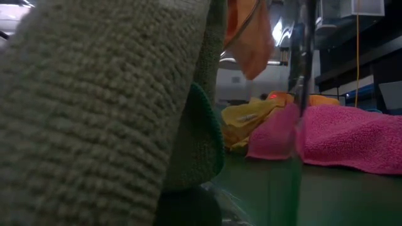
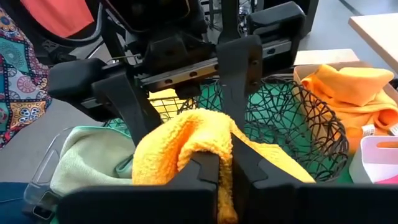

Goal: Sort microfiber towel by color & place in baskets
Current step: Put the orange microfiber towel into the orange bin

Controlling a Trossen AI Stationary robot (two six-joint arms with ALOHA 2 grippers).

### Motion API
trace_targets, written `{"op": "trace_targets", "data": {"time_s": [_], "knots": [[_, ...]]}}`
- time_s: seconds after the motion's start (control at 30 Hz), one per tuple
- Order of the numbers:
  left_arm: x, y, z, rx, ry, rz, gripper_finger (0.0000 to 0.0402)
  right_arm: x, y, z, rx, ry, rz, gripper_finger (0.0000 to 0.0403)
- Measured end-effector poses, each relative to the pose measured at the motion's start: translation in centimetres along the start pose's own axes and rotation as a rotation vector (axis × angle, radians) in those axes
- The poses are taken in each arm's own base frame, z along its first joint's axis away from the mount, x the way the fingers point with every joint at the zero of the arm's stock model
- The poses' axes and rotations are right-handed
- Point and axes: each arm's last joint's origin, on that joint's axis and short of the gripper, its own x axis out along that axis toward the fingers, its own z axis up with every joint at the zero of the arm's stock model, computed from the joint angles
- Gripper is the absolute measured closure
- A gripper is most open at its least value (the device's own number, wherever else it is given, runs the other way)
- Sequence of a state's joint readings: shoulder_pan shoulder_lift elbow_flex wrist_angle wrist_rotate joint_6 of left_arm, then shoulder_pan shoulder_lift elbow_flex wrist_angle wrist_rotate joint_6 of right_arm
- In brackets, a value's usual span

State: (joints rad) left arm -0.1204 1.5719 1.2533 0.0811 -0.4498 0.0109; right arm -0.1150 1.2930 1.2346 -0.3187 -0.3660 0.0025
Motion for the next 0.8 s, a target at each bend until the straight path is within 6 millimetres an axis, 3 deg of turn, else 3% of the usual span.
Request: {"op": "trace_targets", "data": {"time_s": [0.43, 0.57, 0.8], "knots": [[0.16, 0.46, 0.40, -0.019, -0.036, 0.014, 0.0179, 0.20, 0.60, 0.60, -0.001, -0.057, 0.018, 0.0390], [0.14, 0.54, 0.51, 0.001, -0.043, 0.022, 0.0218, 0.18, 0.62, 0.88, -0.009, -0.086, 0.019, 0.0389], [0.19, 0.61, 0.43, 0.007, -0.036, 0.027, 0.0319, 0.20, 0.58, 0.81, 0.063, -0.080, -0.005, 0.0389]]}}
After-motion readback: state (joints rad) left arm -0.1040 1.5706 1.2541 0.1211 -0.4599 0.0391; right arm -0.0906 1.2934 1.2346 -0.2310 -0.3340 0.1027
